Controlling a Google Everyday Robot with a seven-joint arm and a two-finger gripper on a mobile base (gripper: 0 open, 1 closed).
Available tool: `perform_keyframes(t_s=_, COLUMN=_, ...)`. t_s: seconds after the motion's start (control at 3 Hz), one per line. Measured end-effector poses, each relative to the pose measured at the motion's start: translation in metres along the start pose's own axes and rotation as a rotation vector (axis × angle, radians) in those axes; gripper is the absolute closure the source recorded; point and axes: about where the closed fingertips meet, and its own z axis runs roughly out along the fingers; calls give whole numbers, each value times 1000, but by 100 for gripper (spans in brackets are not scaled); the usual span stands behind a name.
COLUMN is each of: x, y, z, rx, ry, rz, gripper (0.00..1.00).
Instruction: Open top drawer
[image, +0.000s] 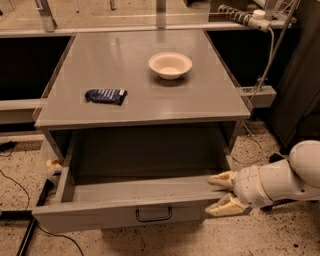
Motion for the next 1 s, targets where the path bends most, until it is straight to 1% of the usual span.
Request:
perform_keyframes(t_s=0.33, x=9, y=19, z=1, rx=-25, ry=-8, rz=8, gripper=0)
perform_keyframes(t_s=0.67, x=9, y=19, z=1, rx=-25, ry=-8, rz=8, gripper=19)
perform_keyframes(t_s=1.0, x=13, y=26, z=-2, rx=-32, ry=-9, rz=14, gripper=42)
